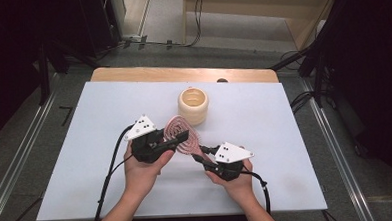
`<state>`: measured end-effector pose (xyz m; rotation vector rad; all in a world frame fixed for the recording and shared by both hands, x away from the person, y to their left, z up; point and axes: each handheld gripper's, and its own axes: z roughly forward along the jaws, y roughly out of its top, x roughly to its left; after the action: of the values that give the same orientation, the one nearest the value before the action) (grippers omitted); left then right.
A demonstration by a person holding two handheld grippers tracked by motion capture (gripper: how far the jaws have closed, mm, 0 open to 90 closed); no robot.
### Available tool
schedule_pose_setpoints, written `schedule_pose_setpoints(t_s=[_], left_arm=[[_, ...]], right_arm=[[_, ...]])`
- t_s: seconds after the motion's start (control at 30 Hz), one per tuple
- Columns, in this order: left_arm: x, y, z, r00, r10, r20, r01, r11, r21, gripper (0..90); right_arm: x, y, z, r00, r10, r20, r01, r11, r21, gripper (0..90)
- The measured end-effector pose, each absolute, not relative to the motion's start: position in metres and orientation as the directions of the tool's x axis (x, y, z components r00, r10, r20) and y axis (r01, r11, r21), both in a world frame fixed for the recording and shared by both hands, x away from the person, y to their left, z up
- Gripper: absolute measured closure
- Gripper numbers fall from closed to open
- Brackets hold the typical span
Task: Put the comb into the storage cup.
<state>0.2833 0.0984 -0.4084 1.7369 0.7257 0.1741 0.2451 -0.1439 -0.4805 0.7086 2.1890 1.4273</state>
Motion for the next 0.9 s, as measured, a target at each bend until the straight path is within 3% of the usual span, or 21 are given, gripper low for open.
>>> schedule_pose_setpoints(t_s=[0.23, 0.37, 0.6, 0.67, 0.73, 0.9], left_arm=[[0.281, 0.100, -0.402, 0.826, 0.513, -0.236, 0.350, -0.137, 0.927, 65.2], [0.282, 0.103, -0.401, 0.825, 0.517, -0.227, 0.340, -0.133, 0.931, 65.4], [0.283, 0.108, -0.400, 0.827, 0.522, -0.208, 0.316, -0.127, 0.940, 65.5], [0.284, 0.109, -0.400, 0.827, 0.525, -0.202, 0.310, -0.127, 0.942, 65.5], [0.285, 0.110, -0.399, 0.827, 0.527, -0.197, 0.308, -0.132, 0.942, 65.5], [0.286, 0.110, -0.399, 0.827, 0.528, -0.191, 0.304, -0.136, 0.943, 65.5]], right_arm=[[0.245, -0.143, -0.481, -0.791, 0.611, -0.045, 0.187, 0.311, 0.932, 67.0], [0.248, -0.149, -0.479, -0.811, 0.586, 0.001, 0.200, 0.275, 0.940, 53.2], [0.247, -0.158, -0.475, -0.809, 0.585, 0.055, 0.222, 0.217, 0.951, 14.0], [0.246, -0.161, -0.475, -0.799, 0.599, 0.052, 0.227, 0.220, 0.949, 10.4], [0.246, -0.165, -0.475, -0.798, 0.598, 0.070, 0.238, 0.208, 0.949, 0.1], [0.242, -0.174, -0.476, -0.790, 0.609, 0.075, 0.247, 0.203, 0.948, 0.0]])
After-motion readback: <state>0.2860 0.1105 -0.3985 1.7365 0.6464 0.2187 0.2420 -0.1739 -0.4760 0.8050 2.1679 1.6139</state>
